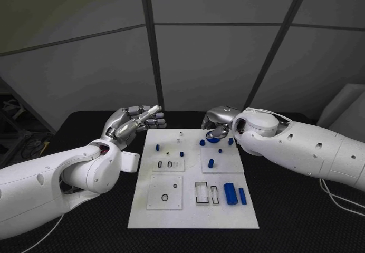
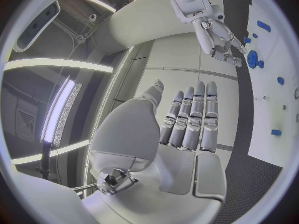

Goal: Assemble the parts on the task board

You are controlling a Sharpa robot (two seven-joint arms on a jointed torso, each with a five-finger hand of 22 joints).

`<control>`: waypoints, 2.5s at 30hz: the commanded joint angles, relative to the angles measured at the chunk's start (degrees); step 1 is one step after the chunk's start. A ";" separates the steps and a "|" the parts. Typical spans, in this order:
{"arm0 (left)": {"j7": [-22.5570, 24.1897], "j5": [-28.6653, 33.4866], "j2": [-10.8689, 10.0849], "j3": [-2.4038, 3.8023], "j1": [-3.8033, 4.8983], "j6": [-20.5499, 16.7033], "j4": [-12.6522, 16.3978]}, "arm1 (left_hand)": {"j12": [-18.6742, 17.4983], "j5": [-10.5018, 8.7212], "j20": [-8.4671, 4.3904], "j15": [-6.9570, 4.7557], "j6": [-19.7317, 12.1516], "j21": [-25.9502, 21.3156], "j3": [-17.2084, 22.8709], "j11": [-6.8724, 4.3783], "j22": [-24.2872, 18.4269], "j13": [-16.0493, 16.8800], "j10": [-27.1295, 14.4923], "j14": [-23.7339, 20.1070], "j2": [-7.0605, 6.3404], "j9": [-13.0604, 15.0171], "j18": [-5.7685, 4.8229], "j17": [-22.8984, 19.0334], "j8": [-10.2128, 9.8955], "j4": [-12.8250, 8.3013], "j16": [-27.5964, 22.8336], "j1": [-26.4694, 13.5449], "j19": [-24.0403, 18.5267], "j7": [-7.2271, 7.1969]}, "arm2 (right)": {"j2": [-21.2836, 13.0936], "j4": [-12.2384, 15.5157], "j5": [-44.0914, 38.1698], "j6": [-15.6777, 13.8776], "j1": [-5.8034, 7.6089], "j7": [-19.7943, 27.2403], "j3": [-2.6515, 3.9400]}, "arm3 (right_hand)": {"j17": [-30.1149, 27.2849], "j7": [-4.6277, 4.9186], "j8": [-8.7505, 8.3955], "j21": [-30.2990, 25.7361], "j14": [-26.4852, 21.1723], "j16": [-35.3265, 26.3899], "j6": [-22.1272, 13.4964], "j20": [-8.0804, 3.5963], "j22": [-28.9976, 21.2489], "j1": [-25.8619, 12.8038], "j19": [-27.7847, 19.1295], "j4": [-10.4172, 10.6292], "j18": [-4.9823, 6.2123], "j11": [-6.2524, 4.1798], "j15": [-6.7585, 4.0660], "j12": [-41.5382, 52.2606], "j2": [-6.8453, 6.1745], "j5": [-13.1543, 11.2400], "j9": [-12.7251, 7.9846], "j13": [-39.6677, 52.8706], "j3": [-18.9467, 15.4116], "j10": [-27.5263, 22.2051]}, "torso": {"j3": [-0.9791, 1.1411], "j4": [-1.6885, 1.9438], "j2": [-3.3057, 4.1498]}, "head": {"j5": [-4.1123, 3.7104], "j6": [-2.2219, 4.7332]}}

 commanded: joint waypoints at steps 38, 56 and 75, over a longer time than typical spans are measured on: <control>-0.62 0.16 0.18 0.14 0.37 1.47 -0.02 | -0.47 -0.11 0.59 0.48 -0.10 -0.51 -0.45 0.49 -0.19 -0.02 -0.25 0.04 0.09 -0.10 -1.02 0.12 -0.64 0.08 -0.53 -0.80 -0.02 0.63 | 4.00 -3.46 -2.29 7.30 0.13 0.62 -0.27 | 12.83 0.48 0.26 7.37 1.19 15.06 1.36 0.47 11.31 0.47 4.77 2.27 -2.02 -0.07 0.38 0.47 -0.32 -0.33 0.40 0.15 2.59 0.51 | -0.22 0.35 1.75 | 0.48 -0.78; -0.71 0.16 0.36 0.14 0.37 1.60 -0.18 | -0.58 -0.11 0.62 0.50 -0.13 -0.56 -0.50 0.52 -0.24 -0.02 -0.31 0.06 0.29 -0.09 -1.01 0.16 -0.75 0.14 -0.63 -0.90 -0.01 0.65 | 4.42 -4.33 -1.92 7.70 0.06 1.31 -0.36 | 13.02 0.77 0.30 7.71 0.92 15.66 2.08 0.41 11.69 0.51 4.71 2.60 -2.04 -0.17 0.32 0.49 0.04 -0.37 0.45 0.09 3.78 1.20 | -0.22 0.35 1.79 | 0.54 -1.09; -1.16 0.16 0.28 0.14 0.38 1.76 -0.38 | -0.64 -0.11 0.63 0.51 -0.15 -0.60 -0.54 0.53 -0.27 -0.01 -0.34 0.07 0.39 -0.09 -1.01 0.18 -0.81 0.17 -0.70 -0.97 0.00 0.66 | 4.87 -5.27 -1.36 8.22 -0.02 1.57 -1.28 | 13.65 1.10 -0.08 8.60 0.62 17.01 2.06 0.19 12.88 1.04 4.84 2.92 -2.17 -0.52 0.03 0.54 0.58 -0.29 0.29 -0.04 7.69 3.37 | -0.19 0.29 1.90 | 0.72 -1.96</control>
